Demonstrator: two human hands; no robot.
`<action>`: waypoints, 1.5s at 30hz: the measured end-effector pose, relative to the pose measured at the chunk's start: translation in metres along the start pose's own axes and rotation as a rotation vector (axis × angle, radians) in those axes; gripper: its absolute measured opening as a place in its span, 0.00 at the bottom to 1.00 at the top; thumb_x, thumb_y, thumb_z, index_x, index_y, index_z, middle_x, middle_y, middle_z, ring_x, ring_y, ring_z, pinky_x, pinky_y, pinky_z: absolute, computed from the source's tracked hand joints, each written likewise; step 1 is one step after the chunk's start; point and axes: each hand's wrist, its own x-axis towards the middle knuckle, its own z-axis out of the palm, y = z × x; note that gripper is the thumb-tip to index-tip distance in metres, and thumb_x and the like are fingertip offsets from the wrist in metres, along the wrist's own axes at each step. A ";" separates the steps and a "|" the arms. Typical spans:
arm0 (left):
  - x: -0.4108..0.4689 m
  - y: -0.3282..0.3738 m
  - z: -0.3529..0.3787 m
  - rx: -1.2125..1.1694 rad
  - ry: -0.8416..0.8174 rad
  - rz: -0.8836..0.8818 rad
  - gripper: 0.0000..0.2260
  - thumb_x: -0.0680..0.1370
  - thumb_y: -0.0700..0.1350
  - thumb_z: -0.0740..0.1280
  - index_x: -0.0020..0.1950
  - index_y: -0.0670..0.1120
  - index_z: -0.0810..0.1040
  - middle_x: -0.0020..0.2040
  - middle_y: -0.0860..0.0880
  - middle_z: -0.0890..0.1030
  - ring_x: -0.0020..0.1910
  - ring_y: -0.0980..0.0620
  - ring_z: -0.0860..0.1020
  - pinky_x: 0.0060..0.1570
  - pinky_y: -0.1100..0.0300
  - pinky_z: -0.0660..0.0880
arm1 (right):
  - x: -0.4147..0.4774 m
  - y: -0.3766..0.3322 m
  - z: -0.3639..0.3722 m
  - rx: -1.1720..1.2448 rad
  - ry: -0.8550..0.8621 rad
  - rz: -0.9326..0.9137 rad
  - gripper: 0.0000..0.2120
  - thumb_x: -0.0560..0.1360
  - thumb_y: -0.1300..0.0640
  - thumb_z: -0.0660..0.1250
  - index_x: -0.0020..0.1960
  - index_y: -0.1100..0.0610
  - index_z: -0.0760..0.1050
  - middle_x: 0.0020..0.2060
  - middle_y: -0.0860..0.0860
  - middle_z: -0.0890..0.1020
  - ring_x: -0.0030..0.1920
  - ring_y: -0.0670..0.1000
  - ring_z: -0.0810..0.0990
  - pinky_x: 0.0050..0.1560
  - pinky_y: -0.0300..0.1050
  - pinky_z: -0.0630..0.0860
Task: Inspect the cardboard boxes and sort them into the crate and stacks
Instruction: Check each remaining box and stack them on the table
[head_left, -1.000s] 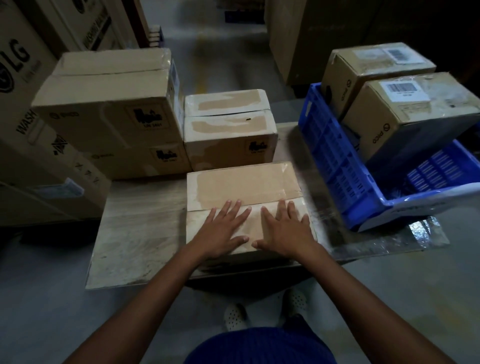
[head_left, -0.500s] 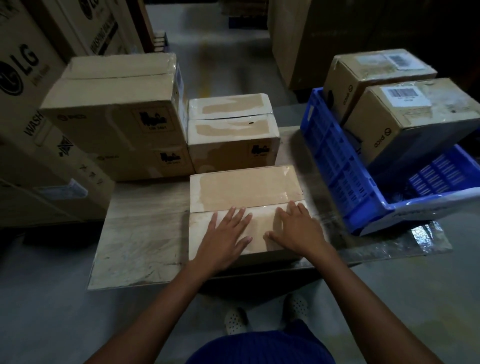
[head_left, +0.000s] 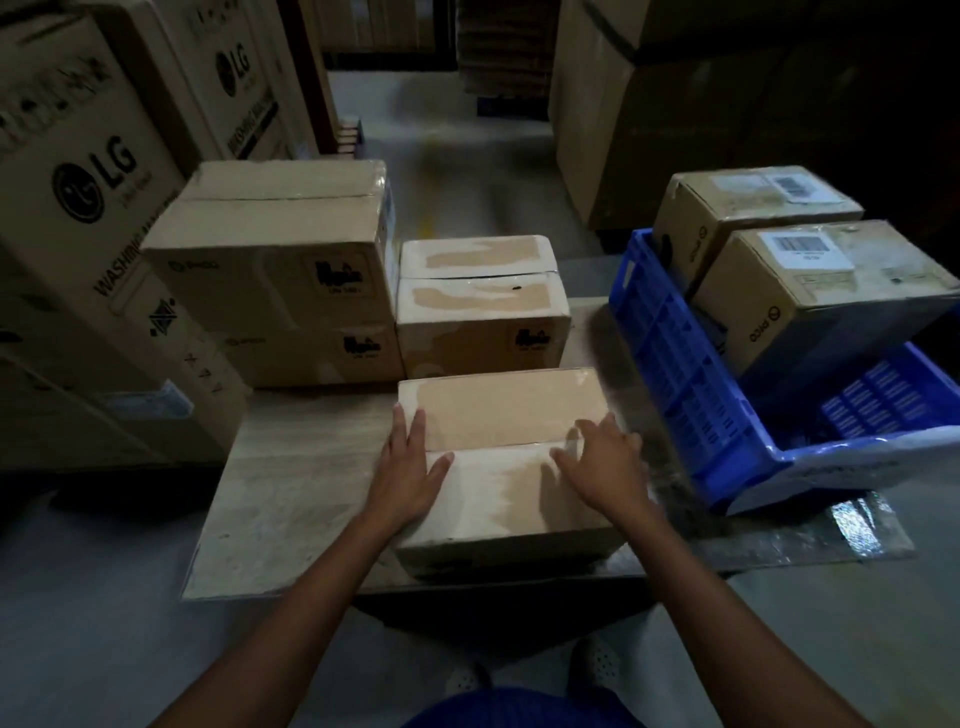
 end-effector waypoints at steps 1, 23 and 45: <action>0.003 0.001 -0.001 -0.096 0.006 -0.034 0.36 0.83 0.58 0.59 0.82 0.51 0.42 0.82 0.47 0.37 0.80 0.41 0.52 0.75 0.44 0.59 | 0.004 -0.003 -0.005 0.071 0.007 0.033 0.26 0.79 0.41 0.65 0.73 0.51 0.67 0.74 0.56 0.65 0.73 0.64 0.62 0.68 0.66 0.67; 0.014 0.008 -0.054 -1.129 0.444 -0.408 0.25 0.74 0.69 0.65 0.51 0.47 0.78 0.55 0.42 0.82 0.53 0.42 0.81 0.53 0.42 0.78 | 0.013 0.011 -0.004 0.929 0.084 0.182 0.20 0.77 0.59 0.70 0.63 0.49 0.66 0.60 0.52 0.78 0.51 0.46 0.78 0.47 0.44 0.76; 0.052 0.019 -0.081 0.380 0.109 0.282 0.34 0.81 0.65 0.46 0.82 0.48 0.50 0.82 0.46 0.46 0.81 0.47 0.45 0.78 0.45 0.47 | 0.038 -0.117 -0.014 -0.303 0.051 -0.612 0.29 0.83 0.44 0.57 0.80 0.55 0.58 0.80 0.55 0.58 0.80 0.57 0.56 0.76 0.59 0.59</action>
